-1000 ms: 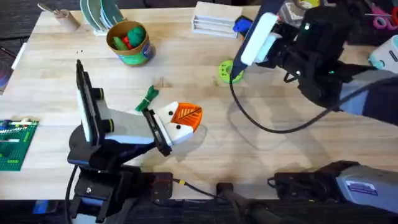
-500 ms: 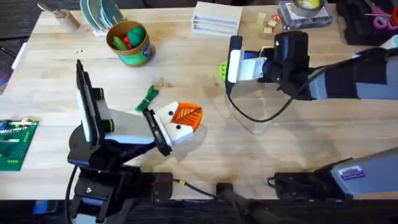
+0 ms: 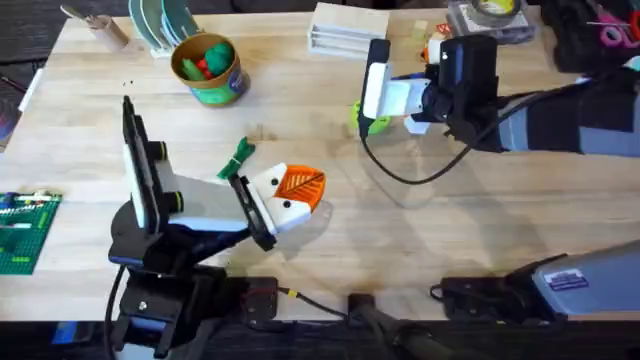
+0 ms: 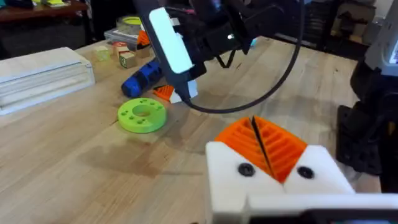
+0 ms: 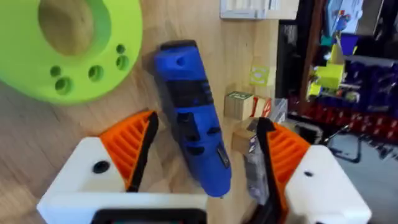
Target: Pick up the gripper from the table and insert it into the empty holder that is missing its gripper. Then pick up a screw, insert it into the mounting hole, and use the screwdriver to tighten it. Finally, clean up the table by picking up the vegetable and placing it into the bucket.
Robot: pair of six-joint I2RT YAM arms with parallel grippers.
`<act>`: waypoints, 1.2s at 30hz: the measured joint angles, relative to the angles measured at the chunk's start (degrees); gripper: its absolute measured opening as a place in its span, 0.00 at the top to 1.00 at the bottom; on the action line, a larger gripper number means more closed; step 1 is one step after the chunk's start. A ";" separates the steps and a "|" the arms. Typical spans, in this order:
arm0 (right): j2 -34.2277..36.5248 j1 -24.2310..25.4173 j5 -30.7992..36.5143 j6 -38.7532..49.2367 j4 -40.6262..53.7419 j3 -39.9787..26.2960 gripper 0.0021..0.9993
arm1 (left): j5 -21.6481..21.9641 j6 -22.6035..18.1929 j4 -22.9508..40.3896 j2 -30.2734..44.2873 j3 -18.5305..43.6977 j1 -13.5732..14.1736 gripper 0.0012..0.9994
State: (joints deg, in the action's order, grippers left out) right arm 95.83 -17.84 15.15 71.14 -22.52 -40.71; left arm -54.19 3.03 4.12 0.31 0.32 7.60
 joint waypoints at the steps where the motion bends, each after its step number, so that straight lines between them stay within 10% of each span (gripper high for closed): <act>1: -0.08 -0.21 0.31 -1.67 0.08 -0.02 0.01 | 0.00 0.00 0.00 0.01 0.00 0.00 0.99; 3: -0.54 -0.90 0.47 -6.18 0.93 0.01 0.01 | 0.01 -0.04 -0.02 0.01 0.00 0.00 0.97; 10: -5.78 -2.71 -0.25 -22.47 6.69 2.18 0.01 | 0.01 0.13 -0.01 0.00 0.00 0.00 0.17; 13: -10.04 -2.74 -0.63 -29.13 7.32 2.67 0.01 | 0.02 0.04 -0.02 0.01 0.00 0.00 0.14; 18: -19.04 -2.74 -1.08 -40.91 7.15 2.67 0.01 | 0.02 0.02 -0.04 0.01 0.00 0.00 0.84; 20: -22.38 -2.74 -1.10 -45.54 7.13 2.67 0.01 | 0.01 -0.20 -0.04 0.01 0.00 0.00 0.97; 26: -28.13 -2.74 -1.28 -57.99 7.13 2.67 0.01 | 0.02 -0.16 -0.02 0.01 0.00 0.00 0.06; 36: -28.68 -5.54 -1.35 -78.84 8.55 2.67 0.01 | 0.02 -0.01 -0.02 0.01 0.00 0.00 0.01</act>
State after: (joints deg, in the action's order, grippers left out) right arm 67.16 -23.38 13.80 -7.69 -13.98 -38.04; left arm -54.17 3.01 4.10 0.32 0.32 7.60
